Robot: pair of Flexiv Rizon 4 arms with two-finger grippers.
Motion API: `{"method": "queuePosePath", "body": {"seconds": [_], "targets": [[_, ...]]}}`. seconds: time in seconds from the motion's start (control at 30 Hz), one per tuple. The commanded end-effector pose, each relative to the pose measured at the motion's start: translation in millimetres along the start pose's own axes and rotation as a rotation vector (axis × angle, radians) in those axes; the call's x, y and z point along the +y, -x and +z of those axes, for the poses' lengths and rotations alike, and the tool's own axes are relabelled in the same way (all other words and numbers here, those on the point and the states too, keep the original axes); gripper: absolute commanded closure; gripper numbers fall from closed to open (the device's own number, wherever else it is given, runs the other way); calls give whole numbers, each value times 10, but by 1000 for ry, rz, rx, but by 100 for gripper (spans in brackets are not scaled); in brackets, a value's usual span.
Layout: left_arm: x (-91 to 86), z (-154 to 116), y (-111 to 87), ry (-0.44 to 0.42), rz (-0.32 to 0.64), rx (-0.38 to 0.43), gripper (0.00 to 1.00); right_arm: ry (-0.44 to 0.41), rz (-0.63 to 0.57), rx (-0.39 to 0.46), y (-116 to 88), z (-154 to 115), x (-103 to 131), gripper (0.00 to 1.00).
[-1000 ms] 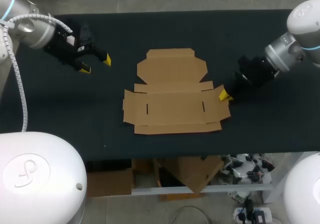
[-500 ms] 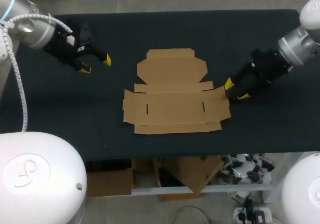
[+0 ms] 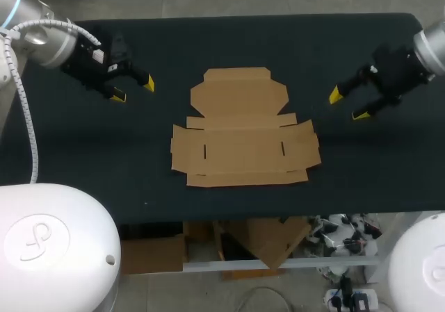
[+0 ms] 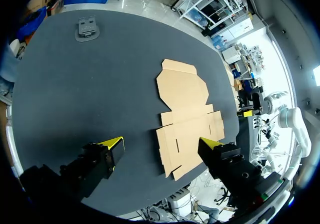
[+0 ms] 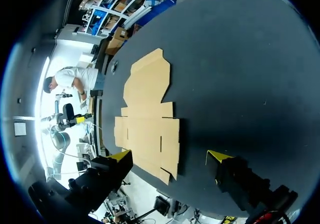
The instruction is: Assemble the packaging by folding the flat box into shape, placing the metal phone stand inside, and closing the box properly
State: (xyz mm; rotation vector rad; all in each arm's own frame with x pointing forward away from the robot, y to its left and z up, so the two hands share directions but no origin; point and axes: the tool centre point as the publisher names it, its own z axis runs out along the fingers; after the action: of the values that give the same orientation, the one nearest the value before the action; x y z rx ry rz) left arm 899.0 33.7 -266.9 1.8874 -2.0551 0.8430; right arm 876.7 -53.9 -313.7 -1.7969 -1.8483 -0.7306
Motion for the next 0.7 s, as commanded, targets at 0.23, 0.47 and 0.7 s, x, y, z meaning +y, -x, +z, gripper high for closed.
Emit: {"method": "queuePosePath", "body": {"seconds": [0.23,0.47,0.7], "targets": [[-3,-7,-19,4,-11,-16,0,37,10,-30,-36,-67,149,0],[28,-4,-27,-1,-38,-28,100,48,8,-31,-53,-85,293,92],[94,53,3,19,-66,-26,100,61,-2,-34,-49,-24,407,100]]}}
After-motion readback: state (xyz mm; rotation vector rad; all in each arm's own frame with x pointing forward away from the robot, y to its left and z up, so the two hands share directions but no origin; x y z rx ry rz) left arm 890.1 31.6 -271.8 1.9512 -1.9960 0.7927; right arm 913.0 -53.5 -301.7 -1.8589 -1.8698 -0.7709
